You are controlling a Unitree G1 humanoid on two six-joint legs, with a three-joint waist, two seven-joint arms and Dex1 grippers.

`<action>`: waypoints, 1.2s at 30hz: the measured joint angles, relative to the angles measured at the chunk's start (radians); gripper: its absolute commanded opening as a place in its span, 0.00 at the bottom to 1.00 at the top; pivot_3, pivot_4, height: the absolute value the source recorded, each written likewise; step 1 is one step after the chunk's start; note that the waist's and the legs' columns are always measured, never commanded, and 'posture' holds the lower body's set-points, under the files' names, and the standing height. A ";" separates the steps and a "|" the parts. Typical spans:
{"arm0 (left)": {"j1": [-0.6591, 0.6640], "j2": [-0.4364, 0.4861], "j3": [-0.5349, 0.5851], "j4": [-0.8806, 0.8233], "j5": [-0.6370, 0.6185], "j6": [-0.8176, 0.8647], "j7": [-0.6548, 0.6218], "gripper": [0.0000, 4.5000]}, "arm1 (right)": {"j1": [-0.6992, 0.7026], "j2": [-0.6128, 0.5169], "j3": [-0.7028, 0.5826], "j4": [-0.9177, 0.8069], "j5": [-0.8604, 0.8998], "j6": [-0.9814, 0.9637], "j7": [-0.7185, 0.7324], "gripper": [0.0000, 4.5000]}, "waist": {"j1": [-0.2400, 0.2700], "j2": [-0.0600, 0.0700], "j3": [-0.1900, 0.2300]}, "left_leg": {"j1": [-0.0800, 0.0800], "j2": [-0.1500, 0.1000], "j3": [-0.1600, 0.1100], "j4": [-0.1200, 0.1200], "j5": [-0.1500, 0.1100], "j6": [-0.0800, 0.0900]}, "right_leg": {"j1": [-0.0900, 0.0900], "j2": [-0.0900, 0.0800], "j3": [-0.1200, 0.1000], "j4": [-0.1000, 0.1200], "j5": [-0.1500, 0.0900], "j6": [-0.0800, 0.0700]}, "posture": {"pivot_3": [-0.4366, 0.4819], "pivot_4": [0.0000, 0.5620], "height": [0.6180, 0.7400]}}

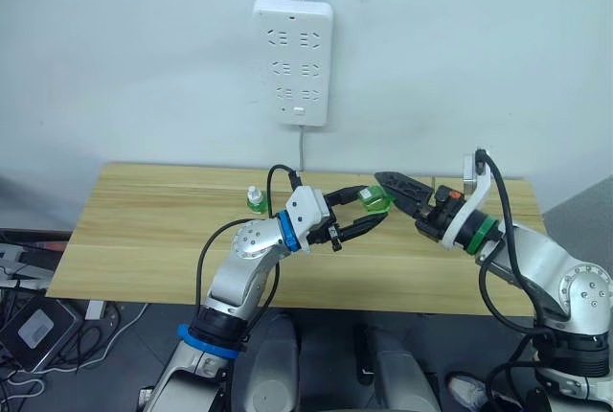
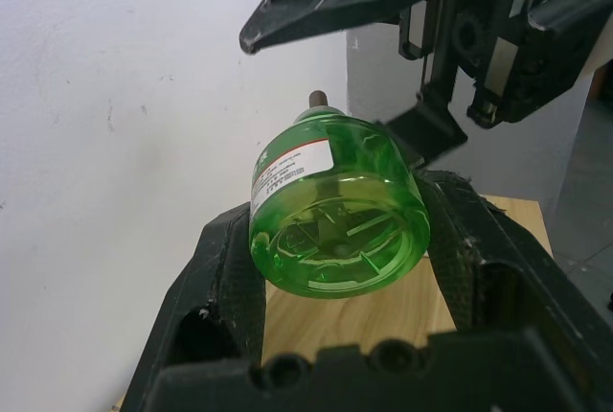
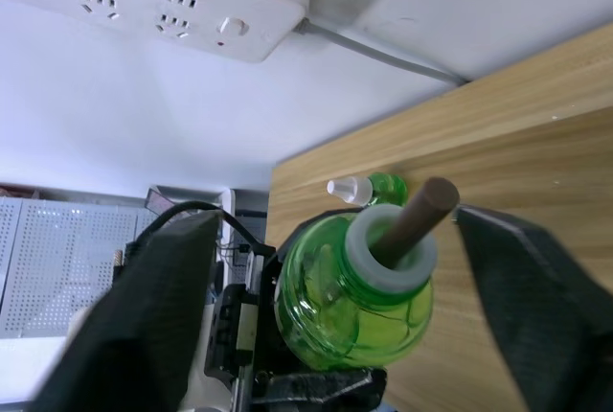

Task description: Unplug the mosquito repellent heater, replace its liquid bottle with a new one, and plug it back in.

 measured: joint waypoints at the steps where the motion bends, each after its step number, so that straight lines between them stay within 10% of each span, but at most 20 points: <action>1: 0.000 0.000 0.000 -0.001 -0.001 -0.003 0.000 0.50 | 0.002 -0.002 0.002 -0.001 0.000 -0.006 -0.001 0.55 | 0.000 0.000 0.000 | 0.000 0.000 0.000 0.000 0.000 0.000 | 0.000 0.000 0.000 0.000 0.000 0.000 | 0.81 0.50 1.00; 6: 0.000 0.000 -0.002 -0.008 -0.001 -0.015 -0.002 0.50 | 0.020 -0.020 0.009 -0.001 0.000 -0.027 0.001 0.18 | 0.000 0.000 0.000 | 0.000 0.000 0.000 0.000 0.000 0.000 | 0.000 0.000 0.000 0.000 0.000 0.000 | 0.81 0.50 1.00; 9: 0.000 0.000 -0.002 -0.008 -0.001 -0.015 -0.001 0.50 | 0.023 -0.020 0.013 -0.001 0.000 -0.036 0.005 0.18 | 0.000 0.000 0.000 | 0.000 0.000 0.000 0.000 0.000 0.000 | 0.000 0.000 0.000 0.000 0.000 0.000 | 0.81 0.51 1.00; 16: -0.006 0.023 -0.003 -0.009 -0.005 0.033 -0.020 1.00 | 0.033 -0.074 0.032 -0.001 -0.004 -0.045 0.006 0.18 | 0.000 0.000 0.000 | 0.000 0.000 0.000 0.000 0.000 0.000 | 0.000 0.000 0.000 0.000 0.000 -0.001 | 0.81 0.51 1.00; 18: -0.011 0.052 0.001 -0.011 -0.006 0.053 -0.026 1.00 | 0.044 -0.127 0.032 0.019 -0.047 -0.044 0.028 0.18 | 0.001 0.000 0.000 | 0.000 0.000 0.000 0.000 0.000 0.000 | 0.000 0.000 0.000 0.000 0.000 -0.001 | 0.81 0.51 1.00; 28: -0.021 0.182 -0.011 -0.071 -0.023 0.156 -0.146 1.00 | 0.058 -0.198 0.396 0.340 -1.313 -0.512 0.479 0.18 | 0.005 0.000 0.000 | 0.001 0.001 0.001 -0.001 0.000 0.000 | -0.002 0.000 0.000 0.000 -0.001 -0.002 | 0.85 0.53 1.00; 36: -0.074 0.162 0.002 -0.037 -0.023 0.161 -0.129 1.00 | 0.018 -0.058 0.381 0.611 -1.618 -0.727 0.540 0.18 | 0.012 0.000 0.000 | 0.001 0.001 0.002 -0.001 0.000 0.000 | -0.001 0.000 0.000 0.000 -0.001 -0.002 | 0.85 0.52 1.00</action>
